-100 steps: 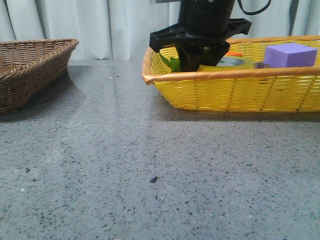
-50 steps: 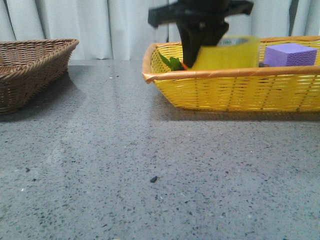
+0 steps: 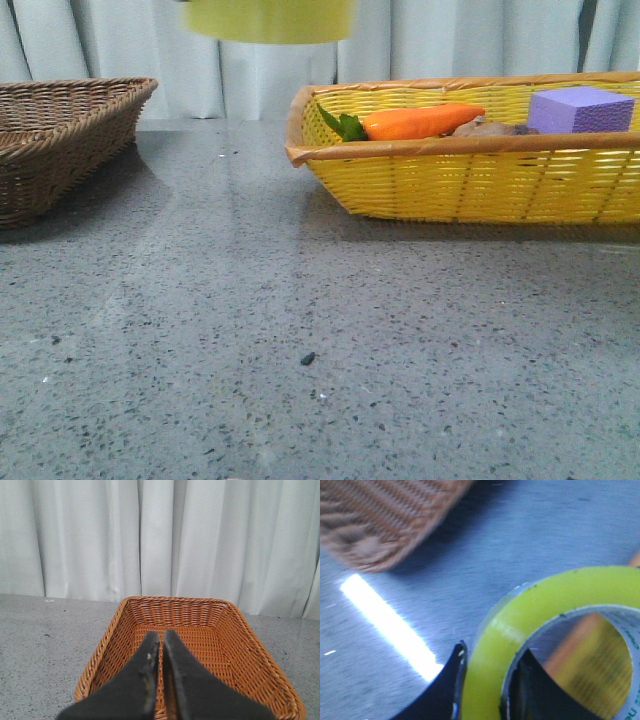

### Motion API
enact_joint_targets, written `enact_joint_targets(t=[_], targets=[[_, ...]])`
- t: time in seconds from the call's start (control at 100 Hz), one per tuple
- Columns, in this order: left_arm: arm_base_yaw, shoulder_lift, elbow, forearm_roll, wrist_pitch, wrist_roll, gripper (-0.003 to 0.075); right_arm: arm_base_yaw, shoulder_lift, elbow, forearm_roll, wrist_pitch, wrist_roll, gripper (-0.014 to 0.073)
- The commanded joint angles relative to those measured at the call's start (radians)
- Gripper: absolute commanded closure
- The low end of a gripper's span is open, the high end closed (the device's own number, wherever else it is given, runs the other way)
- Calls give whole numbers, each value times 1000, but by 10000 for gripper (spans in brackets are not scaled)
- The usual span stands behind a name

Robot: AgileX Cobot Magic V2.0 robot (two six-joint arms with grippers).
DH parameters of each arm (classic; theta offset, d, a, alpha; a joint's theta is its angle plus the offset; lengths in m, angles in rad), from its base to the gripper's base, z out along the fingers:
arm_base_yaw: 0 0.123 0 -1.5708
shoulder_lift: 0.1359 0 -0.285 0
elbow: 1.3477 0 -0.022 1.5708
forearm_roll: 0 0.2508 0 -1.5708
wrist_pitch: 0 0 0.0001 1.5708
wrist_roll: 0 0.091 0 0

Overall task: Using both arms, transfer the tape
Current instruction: 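Grasp the tape roll rim with the right gripper and lift it, then carry the tape toward the brown basket and set it on the table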

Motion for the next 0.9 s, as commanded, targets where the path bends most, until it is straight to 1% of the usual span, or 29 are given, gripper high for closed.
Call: enact_joint_targets(t=[0.0,0.11,0.22,0.46,0.89], targets=[[1,18,-36,-8,-79,-10,741,42,-34,-36,-16,-42,-16,640],[1,18,-36,-8,-79,-10,741,83,3,-36,-13,-44,-16,640],[1,18,-36,-8,-79,-10,741,103,42,-36,-12,-44,-16,641],[1,18,-36,-8,-79,-10,741,103,105,-36,-6,-74,-16,641],[1,18,-36,-8,-73,-10,741,103,180,-36,1,-77,-16,636]])
